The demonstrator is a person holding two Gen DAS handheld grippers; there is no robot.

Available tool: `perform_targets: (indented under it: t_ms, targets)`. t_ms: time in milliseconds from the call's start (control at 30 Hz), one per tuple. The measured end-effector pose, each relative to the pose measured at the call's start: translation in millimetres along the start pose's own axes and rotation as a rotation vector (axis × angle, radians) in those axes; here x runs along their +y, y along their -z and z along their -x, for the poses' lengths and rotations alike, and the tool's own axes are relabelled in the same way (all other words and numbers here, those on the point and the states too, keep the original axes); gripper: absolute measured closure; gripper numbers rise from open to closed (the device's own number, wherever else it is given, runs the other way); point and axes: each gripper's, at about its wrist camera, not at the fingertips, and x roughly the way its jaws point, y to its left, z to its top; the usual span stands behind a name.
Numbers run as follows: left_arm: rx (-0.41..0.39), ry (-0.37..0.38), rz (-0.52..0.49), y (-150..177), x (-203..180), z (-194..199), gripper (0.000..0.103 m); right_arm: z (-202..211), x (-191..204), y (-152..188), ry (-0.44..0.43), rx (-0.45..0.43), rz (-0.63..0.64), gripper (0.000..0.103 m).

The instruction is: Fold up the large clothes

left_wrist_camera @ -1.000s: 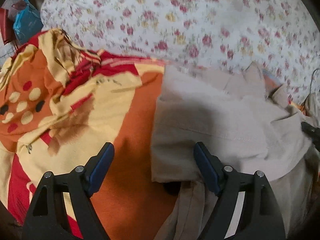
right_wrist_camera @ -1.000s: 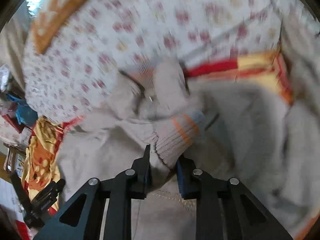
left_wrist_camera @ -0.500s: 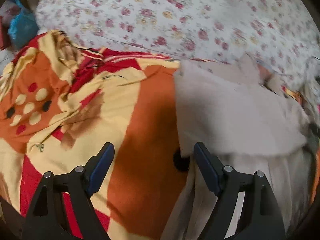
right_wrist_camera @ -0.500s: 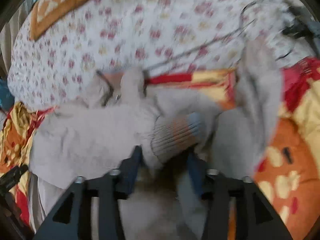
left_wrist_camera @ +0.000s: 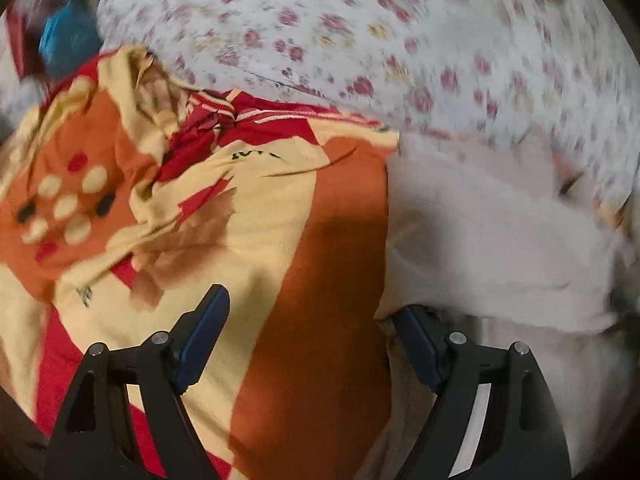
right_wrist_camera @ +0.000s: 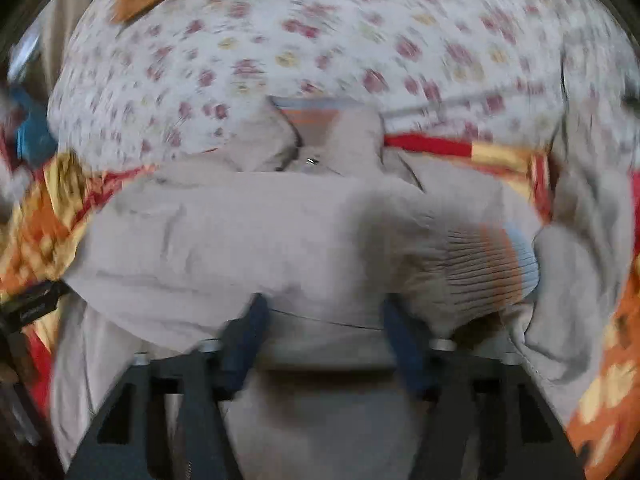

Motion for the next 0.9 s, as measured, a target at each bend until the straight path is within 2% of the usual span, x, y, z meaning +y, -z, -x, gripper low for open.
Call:
perform_targets:
  t_ms: [67,100,167,233,300,367,467,533,600,633,700,733,800,900]
  targets:
    - [0.007,-0.034,-0.021,6,-1,-1,0.016,0,-6,1,-0.019,-0.001,-0.016,0.056]
    - [0.036,-0.053,-0.044,11,-5,-6,0.016,-1,-3,2,-0.009,0.002,0.004,0.056]
    - [0.091,-0.072,-0.061,17,-8,-13,0.021,-1,4,5,0.016,0.033,0.04,0.055]
    - [0.073,-0.063,-0.054,16,-8,-3,0.021,18,2,4,0.001,0.004,0.031,0.053]
    - [0.021,-0.052,-0.041,11,-6,14,0.021,38,-7,0,0.012,-0.062,0.0,0.05]
    - [-0.037,-0.053,-0.01,6,-5,31,0.021,42,-13,-3,0.012,-0.078,-0.017,0.05]
    - [-0.071,-0.02,0.006,3,-10,42,0.021,19,-15,-6,0.079,-0.039,0.014,0.052]
    - [-0.06,-0.008,-0.016,3,-22,41,0.021,-6,-14,1,0.104,0.087,0.033,0.051]
    - [-0.046,0.01,-0.06,3,-36,40,0.021,3,-4,5,0.121,0.06,0.086,0.05]
    - [-0.047,0.013,-0.078,3,-42,40,0.021,10,-2,6,0.11,0.061,0.091,0.049]
    - [-0.05,0.015,-0.11,1,-57,41,0.021,29,-2,8,0.019,0.087,0.043,0.048]
    - [-0.051,0.027,-0.124,0,-65,41,0.021,42,-4,7,-0.039,0.076,0.019,0.044]
    - [-0.055,0.037,-0.14,-3,-81,40,0.021,58,-7,3,-0.06,0.027,-0.003,0.04]
    - [-0.053,0.048,-0.154,-4,-100,30,0.021,64,-15,-8,0.021,-0.067,-0.016,0.037]
